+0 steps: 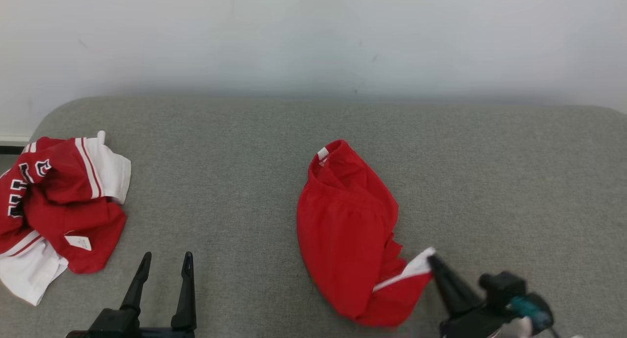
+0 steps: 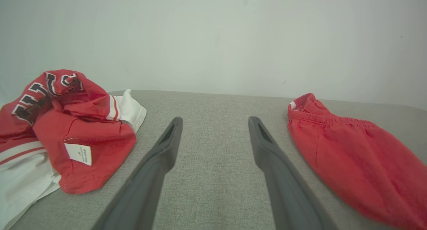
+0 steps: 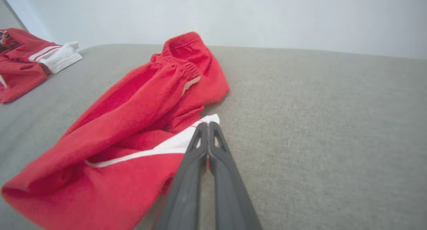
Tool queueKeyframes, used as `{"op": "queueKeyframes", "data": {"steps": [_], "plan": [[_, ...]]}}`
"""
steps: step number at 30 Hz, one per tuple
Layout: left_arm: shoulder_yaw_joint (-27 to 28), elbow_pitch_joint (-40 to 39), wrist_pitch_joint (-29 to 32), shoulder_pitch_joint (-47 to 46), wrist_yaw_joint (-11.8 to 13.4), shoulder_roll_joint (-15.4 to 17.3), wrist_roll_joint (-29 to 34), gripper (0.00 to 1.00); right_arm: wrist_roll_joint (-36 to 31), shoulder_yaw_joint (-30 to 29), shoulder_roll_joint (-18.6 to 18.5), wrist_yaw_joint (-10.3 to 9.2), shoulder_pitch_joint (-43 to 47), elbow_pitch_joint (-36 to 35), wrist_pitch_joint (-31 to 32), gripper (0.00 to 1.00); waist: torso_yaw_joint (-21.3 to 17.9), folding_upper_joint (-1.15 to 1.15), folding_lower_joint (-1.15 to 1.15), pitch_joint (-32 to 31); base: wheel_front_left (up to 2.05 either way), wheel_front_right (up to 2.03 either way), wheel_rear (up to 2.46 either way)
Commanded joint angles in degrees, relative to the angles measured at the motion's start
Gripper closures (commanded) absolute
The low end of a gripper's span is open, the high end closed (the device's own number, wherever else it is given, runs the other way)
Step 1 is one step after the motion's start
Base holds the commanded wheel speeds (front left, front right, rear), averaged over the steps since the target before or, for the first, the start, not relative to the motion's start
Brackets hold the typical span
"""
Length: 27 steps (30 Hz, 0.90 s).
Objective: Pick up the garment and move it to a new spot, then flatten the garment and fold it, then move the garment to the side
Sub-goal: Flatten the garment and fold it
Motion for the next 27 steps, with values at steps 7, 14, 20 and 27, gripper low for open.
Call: {"op": "queueKeyframes", "data": {"steps": [7, 14, 20, 27], "plan": [[0.24, -0.48, -0.21, -0.94, 0.07, -0.5, -0.12, 0.0, -3.72, -13.97, -1.42, -0.11, 3.04, -8.78, -3.43, 1.0, -2.35, 0.0, 0.0, 1.45, 0.0, 0.0, 0.0], [-0.09, -0.67, -0.21, -1.53, 0.07, -0.75, -0.61, 0.0, -5.35, -19.0, 1.25, -0.11, 8.87, -10.08, 0.71, 1.0, -3.25, 0.0, 0.0, 2.31, 0.0, 0.0, 0.0], [-0.31, -0.35, -0.21, -2.37, 0.07, -0.68, -0.66, 0.0, -7.8, -21.45, 4.42, -0.11, 8.54, -11.32, -0.9, 0.0, -4.06, 0.0, 0.0, 2.82, 0.0, 0.0, 0.0], [-2.95, -0.26, -0.21, -4.81, 0.07, 0.5, -0.49, 0.0, -9.62, -20.64, 6.44, -0.11, 8.19, -15.04, -3.71, 0.0, -5.18, 0.0, 0.0, 2.57, 0.0, 0.0, 0.0]]}}
